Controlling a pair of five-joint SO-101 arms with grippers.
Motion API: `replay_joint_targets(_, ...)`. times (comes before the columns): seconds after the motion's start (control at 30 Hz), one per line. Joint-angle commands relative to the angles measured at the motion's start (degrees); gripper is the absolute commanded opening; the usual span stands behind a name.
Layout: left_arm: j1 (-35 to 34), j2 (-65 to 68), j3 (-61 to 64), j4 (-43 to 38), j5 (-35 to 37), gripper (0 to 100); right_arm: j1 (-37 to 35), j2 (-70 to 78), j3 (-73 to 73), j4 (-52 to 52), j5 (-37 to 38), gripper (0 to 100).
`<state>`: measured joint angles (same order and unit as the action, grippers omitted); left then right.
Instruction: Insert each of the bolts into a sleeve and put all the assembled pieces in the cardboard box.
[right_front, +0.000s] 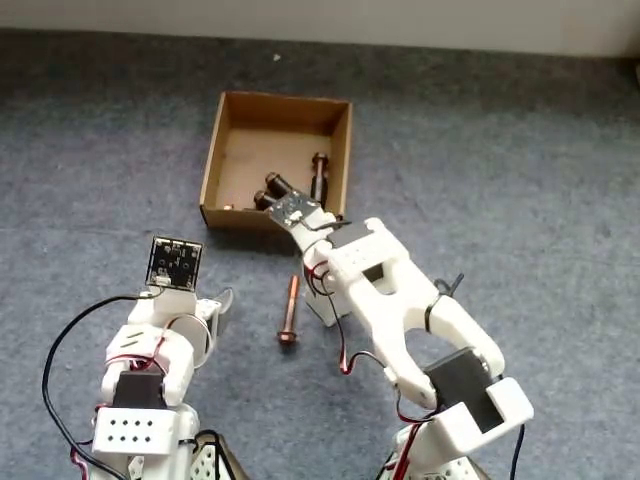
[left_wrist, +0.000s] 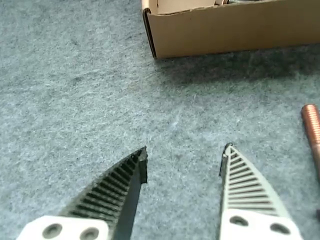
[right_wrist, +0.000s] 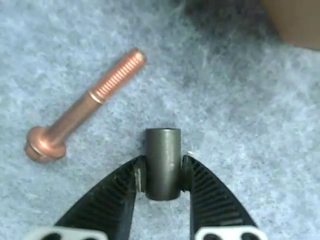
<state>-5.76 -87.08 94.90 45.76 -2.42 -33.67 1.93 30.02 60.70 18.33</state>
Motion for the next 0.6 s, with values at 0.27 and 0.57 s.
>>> replay_joint_targets(0.27, -0.8, -0.7, -0.2, -1.1, -0.5, 25, -2.1, -0.9, 0.1, 1.2, 0.4, 13.5)
replay_joint_targets(0.57, -0.8, -0.7, -0.2, -1.1, -0.5, 25, -2.1, -0.2, 1.3, 1.1, 0.4, 13.4)
